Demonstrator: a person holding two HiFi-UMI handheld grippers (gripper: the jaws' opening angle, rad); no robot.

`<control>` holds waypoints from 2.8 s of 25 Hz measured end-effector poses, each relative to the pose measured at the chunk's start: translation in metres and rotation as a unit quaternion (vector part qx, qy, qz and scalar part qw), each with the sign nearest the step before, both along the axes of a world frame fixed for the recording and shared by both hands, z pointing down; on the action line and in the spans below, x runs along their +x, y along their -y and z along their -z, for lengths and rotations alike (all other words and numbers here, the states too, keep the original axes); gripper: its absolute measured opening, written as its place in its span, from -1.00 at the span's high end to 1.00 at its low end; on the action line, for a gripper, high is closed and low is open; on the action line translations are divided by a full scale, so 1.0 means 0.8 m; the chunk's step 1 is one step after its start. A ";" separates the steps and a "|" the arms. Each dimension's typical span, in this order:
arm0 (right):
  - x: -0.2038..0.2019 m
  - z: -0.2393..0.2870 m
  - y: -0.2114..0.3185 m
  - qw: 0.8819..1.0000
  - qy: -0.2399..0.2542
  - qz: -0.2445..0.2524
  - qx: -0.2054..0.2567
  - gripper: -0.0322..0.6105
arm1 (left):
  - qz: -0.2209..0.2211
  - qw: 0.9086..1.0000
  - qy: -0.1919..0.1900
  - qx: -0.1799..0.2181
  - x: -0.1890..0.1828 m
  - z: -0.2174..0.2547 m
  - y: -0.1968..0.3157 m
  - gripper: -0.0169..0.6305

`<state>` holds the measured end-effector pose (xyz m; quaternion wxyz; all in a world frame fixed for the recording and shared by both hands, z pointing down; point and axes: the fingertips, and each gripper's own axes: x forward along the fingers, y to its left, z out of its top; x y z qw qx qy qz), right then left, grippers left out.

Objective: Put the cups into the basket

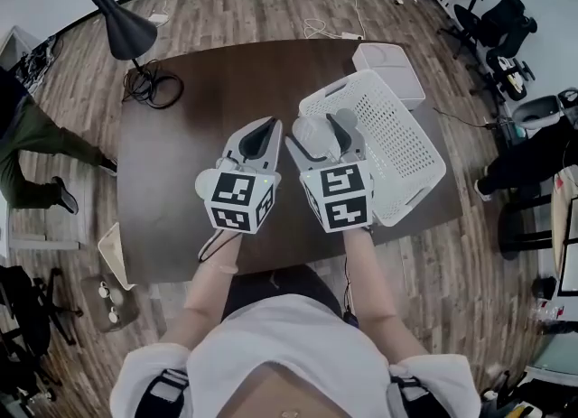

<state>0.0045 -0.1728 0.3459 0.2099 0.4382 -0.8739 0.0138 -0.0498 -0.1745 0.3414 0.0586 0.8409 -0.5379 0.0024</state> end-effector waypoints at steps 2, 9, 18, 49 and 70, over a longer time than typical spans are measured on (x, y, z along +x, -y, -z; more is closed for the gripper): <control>0.025 0.002 0.003 1.000 -0.002 -0.019 0.000 -0.16 | -0.022 1.000 -0.003 -0.001 0.027 0.000 0.006 0.91; 0.136 0.008 0.011 0.995 -0.008 -0.097 0.003 -0.16 | -0.095 0.995 -0.013 -0.001 0.128 0.001 0.018 0.91; 0.242 -0.007 0.016 0.987 -0.005 -0.161 -0.016 -0.16 | -0.142 0.990 -0.028 0.003 0.218 0.007 0.042 0.92; 0.254 -0.162 0.136 0.981 -0.034 -0.112 -0.156 -0.16 | -0.083 0.989 -0.121 0.036 0.216 0.027 0.173 0.91; 0.242 -0.238 0.155 0.969 -0.082 -0.090 -0.214 -0.16 | -0.081 0.988 -0.108 0.070 0.216 -0.002 0.202 0.91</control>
